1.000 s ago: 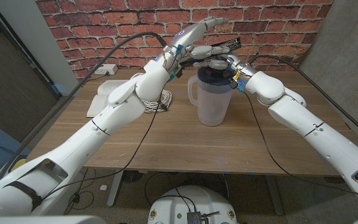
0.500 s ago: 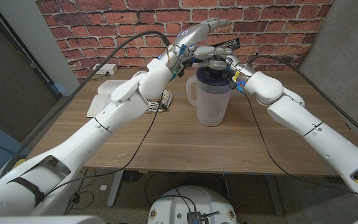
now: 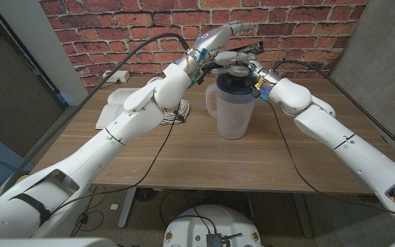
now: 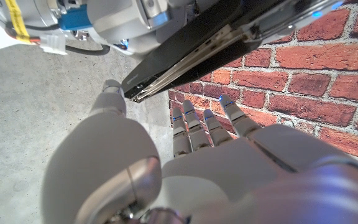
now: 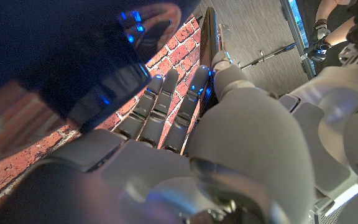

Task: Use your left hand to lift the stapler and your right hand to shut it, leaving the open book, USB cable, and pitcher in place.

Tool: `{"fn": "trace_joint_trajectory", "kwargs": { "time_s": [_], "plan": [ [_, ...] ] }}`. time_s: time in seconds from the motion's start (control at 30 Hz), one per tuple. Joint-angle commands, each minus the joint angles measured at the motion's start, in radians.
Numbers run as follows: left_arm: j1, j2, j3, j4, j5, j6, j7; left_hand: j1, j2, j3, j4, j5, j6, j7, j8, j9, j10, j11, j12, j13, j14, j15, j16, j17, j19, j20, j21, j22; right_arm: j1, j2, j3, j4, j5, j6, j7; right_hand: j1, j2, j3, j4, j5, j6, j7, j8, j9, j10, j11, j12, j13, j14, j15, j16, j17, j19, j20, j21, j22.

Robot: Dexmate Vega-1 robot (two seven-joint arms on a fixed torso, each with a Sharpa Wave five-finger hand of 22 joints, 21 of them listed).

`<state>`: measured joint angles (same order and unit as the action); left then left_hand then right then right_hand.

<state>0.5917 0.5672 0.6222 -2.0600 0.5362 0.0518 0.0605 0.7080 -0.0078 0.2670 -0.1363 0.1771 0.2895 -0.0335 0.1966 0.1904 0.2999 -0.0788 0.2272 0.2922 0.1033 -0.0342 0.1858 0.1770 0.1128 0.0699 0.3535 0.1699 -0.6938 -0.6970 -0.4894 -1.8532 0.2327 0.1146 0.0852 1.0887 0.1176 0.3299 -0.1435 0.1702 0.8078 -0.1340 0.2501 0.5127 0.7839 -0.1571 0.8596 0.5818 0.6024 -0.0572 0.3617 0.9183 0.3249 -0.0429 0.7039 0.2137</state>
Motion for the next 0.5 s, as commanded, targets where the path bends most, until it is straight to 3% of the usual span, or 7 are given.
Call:
{"fn": "trace_joint_trajectory", "kwargs": {
  "time_s": [0.03,0.5],
  "plan": [
    [-0.009,0.0,0.006,0.001,0.003,0.007,-0.009,0.002,0.006,0.002,-0.003,0.007,0.011,-0.001,0.007,0.003,0.008,-0.003,0.008,0.002,0.004,-0.004,0.003,0.001,0.008,0.0,-0.004,0.003,0.011,-0.007,-0.005,-0.029,-0.021,-0.056,-0.012,0.045,0.057,0.001,0.005,0.006,0.078,0.026,-0.001,0.005,-0.003,0.005,0.002,0.002,0.009,-0.183,-0.003,0.002,-0.006,-0.066,0.008,0.002],
    [-0.014,-0.001,0.004,-0.003,0.004,0.027,-0.016,0.001,0.006,0.001,-0.004,0.007,0.016,-0.002,0.007,0.003,0.02,-0.008,0.014,0.003,0.011,-0.005,0.005,0.001,0.01,-0.001,-0.012,0.004,0.011,-0.022,0.003,-0.085,-0.043,-0.134,-0.048,0.047,0.057,0.001,0.004,0.005,0.081,0.031,-0.005,0.007,0.005,0.006,-0.001,-0.008,0.015,-0.183,-0.007,0.006,-0.006,-0.061,0.018,0.0]
  ]
}}
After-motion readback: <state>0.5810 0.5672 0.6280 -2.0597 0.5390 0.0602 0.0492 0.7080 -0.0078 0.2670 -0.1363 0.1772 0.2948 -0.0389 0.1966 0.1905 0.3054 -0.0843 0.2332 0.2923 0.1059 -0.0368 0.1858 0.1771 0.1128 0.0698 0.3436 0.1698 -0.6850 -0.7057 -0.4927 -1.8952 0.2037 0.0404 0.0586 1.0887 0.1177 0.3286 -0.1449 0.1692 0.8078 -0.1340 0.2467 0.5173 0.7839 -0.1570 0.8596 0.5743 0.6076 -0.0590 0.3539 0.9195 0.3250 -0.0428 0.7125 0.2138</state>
